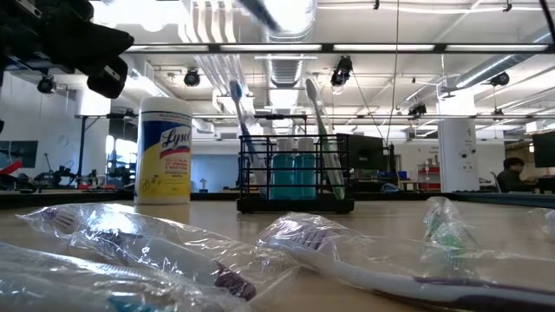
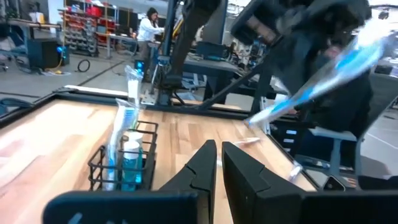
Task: Pick & Place toothbrushing station
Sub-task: Put the top blue toothbrush into the black mesh organizer
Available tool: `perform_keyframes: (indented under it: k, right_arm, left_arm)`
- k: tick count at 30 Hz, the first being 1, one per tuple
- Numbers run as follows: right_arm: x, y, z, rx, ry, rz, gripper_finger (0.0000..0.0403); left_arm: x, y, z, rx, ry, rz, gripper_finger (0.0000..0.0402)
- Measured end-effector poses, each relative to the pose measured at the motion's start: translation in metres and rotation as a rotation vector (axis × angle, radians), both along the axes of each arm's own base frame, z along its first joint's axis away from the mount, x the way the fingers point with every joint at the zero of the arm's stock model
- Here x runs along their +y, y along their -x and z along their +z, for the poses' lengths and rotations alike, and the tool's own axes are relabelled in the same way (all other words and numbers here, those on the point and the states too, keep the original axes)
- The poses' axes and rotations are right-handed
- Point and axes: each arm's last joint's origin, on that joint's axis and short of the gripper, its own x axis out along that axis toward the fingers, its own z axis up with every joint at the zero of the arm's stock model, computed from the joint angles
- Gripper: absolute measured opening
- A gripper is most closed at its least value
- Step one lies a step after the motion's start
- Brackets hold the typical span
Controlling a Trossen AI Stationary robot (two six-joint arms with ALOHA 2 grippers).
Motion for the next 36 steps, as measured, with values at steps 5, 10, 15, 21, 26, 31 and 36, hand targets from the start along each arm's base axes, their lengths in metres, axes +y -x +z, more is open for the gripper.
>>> perform_keyframes:
  k: [5, 10, 15, 21, 26, 31, 36]
  right_arm:
    - [-0.015, 0.036, 0.01, -0.233, -0.057, 0.111, 0.0017]
    - [-0.036, 0.074, -0.015, -0.461, -0.159, 0.238, 0.0017]
    - [-0.06, 0.101, -0.052, -0.619, -0.184, 0.22, 0.0017]
    - [-0.068, 0.114, -0.088, -0.688, -0.19, 0.242, 0.0017]
    - [-0.072, 0.115, -0.1, -0.671, -0.174, 0.236, 0.0017]
    - [-0.073, 0.116, -0.102, -0.663, -0.178, 0.236, 0.0017]
    - [-0.074, 0.115, -0.103, -0.662, -0.18, 0.231, 0.0017]
  left_arm:
    - [0.0, 0.0, 0.001, -0.007, 0.004, -0.007, 0.003]
    - [0.0, 0.0, 0.0, -0.004, 0.006, -0.017, 0.003]
    - [-0.001, 0.0, -0.003, 0.002, 0.006, -0.018, 0.003]
    - [-0.001, -0.003, 0.002, -0.054, 0.063, -0.02, 0.003]
    - [0.0, -0.011, 0.004, -0.083, 0.065, 0.036, 0.003]
    - [-0.001, -0.023, 0.009, -0.112, 0.062, 0.034, 0.0039]
    - [-0.003, -0.037, 0.019, -0.17, 0.062, 0.032, 0.0086]
